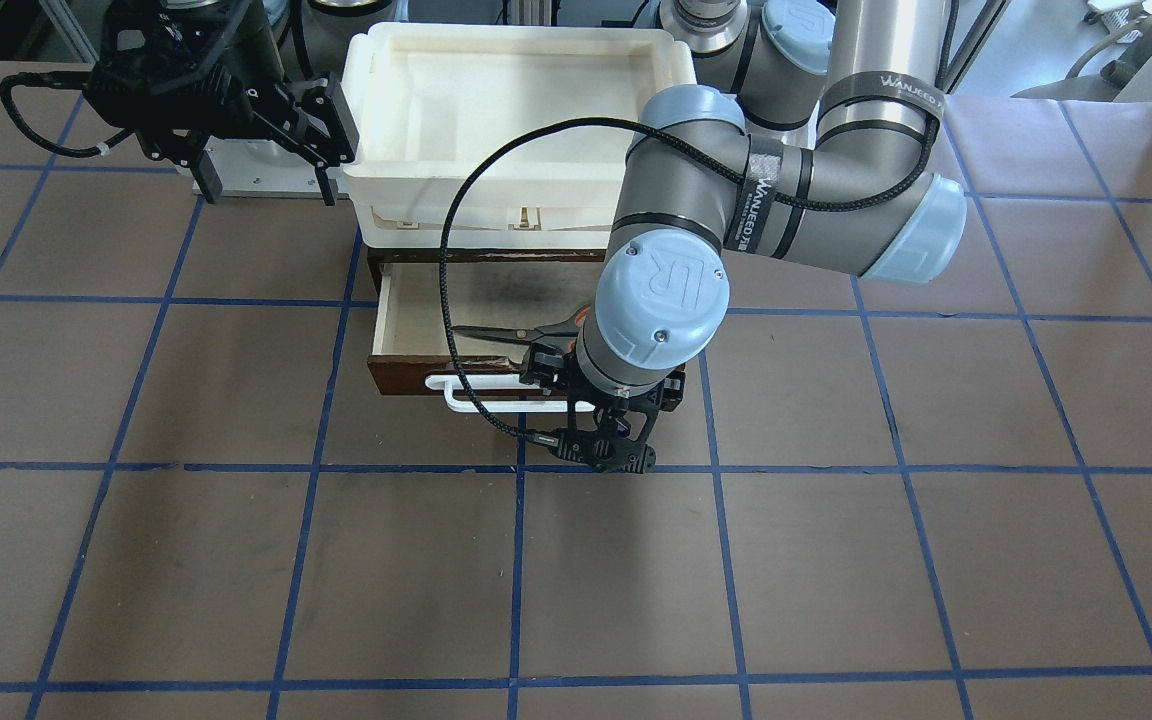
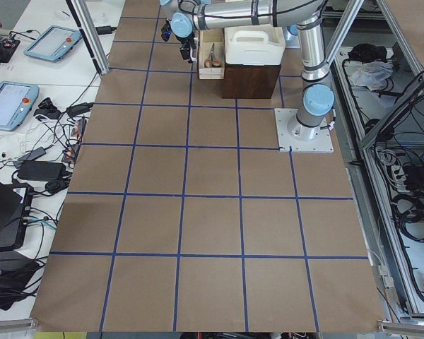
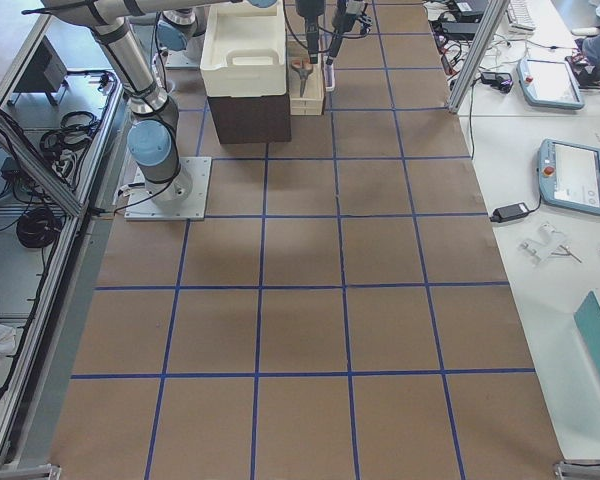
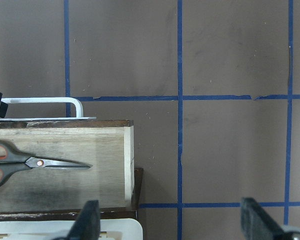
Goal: Put scissors in drawer and close it
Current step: 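Push the drawer front away from the robot with the left gripper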
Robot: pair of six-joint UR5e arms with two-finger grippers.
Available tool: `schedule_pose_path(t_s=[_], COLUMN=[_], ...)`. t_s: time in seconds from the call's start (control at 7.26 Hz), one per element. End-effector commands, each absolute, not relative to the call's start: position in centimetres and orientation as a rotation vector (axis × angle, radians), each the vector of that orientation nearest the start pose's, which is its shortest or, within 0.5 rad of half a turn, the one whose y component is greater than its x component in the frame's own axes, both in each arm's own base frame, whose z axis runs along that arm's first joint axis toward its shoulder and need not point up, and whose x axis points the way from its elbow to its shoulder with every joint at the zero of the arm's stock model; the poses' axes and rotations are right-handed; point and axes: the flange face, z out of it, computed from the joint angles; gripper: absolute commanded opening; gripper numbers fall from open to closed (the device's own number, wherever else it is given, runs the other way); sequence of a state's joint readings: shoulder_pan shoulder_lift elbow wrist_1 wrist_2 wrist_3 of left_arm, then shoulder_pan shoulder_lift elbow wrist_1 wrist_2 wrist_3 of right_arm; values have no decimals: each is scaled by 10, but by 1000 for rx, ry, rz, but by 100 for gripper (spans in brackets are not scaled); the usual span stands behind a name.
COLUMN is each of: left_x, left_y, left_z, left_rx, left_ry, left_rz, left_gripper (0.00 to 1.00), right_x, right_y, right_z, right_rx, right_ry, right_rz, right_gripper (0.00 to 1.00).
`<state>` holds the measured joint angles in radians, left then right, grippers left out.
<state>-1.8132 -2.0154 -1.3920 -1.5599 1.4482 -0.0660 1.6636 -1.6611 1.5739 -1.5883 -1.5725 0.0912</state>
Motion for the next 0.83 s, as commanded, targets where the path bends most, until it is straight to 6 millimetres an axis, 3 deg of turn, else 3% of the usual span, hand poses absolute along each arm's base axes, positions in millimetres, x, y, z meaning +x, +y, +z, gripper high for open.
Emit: schedule_pose_path(t_s=[0.0, 0.69], left_x=[-291, -285], left_y=[-570, -547], left_z=[322, 324], left_rx=[254, 248], left_ry=[3178, 3156], left_rz=[458, 535], left_gripper=[100, 100], right_x=[176, 176], right_y=[-447, -447], right_z=[531, 531], right_rx=[-5, -7], right_ry=[3129, 3129], right_rz=[-163, -165], right_gripper=[100, 100])
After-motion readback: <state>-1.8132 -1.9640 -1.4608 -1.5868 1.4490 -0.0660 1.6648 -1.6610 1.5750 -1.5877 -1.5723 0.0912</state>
